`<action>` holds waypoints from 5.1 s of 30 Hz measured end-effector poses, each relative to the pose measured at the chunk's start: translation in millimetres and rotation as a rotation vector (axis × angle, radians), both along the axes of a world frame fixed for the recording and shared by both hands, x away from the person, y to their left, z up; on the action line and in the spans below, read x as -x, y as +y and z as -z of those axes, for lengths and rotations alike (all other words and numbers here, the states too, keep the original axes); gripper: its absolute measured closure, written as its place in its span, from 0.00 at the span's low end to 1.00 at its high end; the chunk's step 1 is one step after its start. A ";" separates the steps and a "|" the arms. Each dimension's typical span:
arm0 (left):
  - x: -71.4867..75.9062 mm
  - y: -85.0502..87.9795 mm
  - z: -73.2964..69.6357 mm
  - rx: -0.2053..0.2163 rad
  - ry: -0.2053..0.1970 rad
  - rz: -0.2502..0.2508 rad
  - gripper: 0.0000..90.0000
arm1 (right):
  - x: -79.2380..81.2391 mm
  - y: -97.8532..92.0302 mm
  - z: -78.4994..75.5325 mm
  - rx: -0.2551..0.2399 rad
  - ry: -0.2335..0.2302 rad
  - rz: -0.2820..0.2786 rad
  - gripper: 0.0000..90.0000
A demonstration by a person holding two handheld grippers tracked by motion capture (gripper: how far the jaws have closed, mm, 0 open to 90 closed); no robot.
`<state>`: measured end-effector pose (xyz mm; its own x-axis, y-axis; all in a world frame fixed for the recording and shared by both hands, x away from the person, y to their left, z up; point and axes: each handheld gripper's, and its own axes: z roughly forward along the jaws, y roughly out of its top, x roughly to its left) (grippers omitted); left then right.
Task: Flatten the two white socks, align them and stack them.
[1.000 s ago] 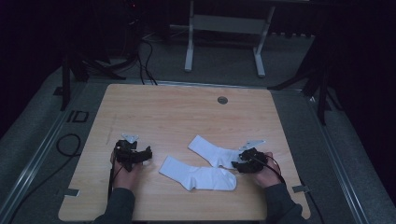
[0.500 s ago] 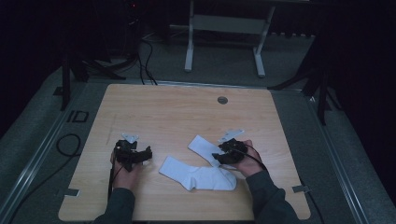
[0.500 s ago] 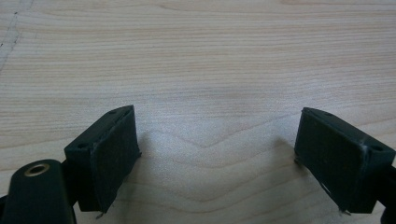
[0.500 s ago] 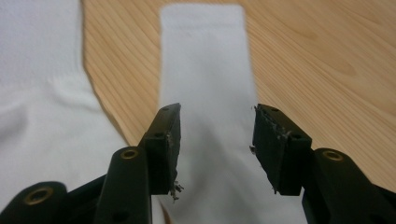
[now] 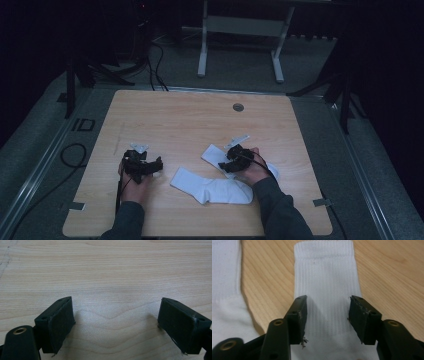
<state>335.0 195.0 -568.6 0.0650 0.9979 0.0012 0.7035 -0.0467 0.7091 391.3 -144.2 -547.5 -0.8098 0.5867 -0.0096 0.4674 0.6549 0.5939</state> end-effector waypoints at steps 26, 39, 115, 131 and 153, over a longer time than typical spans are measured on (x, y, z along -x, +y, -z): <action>-0.1 0.0 0.0 0.001 -0.001 0.000 0.15 | 32.9 -27.1 -66.8 -0.141 -0.144 -0.004 0.91; 0.0 -0.1 0.0 0.000 0.000 0.000 0.15 | 66.5 -25.8 -93.0 -0.143 -0.212 -0.055 0.91; 43.4 -51.7 -28.9 0.126 -0.007 0.468 0.99 | 92.2 36.4 -35.3 -0.186 -0.086 -0.046 0.58; 41.6 -71.4 -17.8 0.038 0.084 0.531 0.99 | 86.8 -29.5 -42.5 -0.199 -0.106 0.124 0.59; 39.8 -72.4 -16.2 0.045 0.068 0.505 1.00 | 63.5 -67.3 0.9 -0.176 0.078 0.280 0.67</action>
<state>295.2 122.6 -552.4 0.5378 0.8408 -0.0618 0.6455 -0.3635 0.6717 327.9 -211.4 -548.3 -0.6111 0.7737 0.1672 0.6633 0.3853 0.6415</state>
